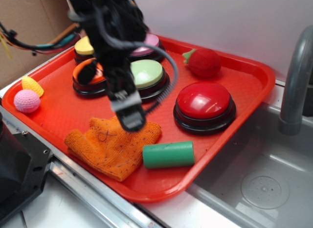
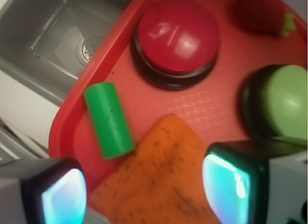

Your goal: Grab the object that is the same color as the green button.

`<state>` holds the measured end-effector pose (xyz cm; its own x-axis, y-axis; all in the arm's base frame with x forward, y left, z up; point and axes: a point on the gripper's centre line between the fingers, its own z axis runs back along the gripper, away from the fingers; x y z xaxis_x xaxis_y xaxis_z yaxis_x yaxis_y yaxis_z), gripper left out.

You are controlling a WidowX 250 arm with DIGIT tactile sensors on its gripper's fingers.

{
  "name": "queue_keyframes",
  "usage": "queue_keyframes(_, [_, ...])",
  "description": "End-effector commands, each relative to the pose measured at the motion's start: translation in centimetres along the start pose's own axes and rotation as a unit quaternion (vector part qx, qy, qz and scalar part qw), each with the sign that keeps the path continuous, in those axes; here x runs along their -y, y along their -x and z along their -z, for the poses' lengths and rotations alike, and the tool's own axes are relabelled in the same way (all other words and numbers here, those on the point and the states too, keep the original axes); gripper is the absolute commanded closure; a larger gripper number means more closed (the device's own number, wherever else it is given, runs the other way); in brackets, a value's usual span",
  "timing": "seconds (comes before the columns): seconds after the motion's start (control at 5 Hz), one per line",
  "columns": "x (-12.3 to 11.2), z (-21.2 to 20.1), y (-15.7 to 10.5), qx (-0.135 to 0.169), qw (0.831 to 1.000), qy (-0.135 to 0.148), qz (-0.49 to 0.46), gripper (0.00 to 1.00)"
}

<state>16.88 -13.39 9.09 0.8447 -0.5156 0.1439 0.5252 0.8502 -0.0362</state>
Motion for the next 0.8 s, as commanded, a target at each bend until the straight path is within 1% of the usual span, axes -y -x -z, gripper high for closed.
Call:
queue_keyframes(0.0, [1.0,3.4,-0.9,0.005,1.000,-0.002,0.016,0.00])
queue_keyframes(0.2, [1.7,5.1,-1.2,-0.008,0.999,0.003,0.032,0.00])
queue_keyframes(0.6, [1.7,6.3,-1.0,-0.016,1.000,0.006,0.022,0.00])
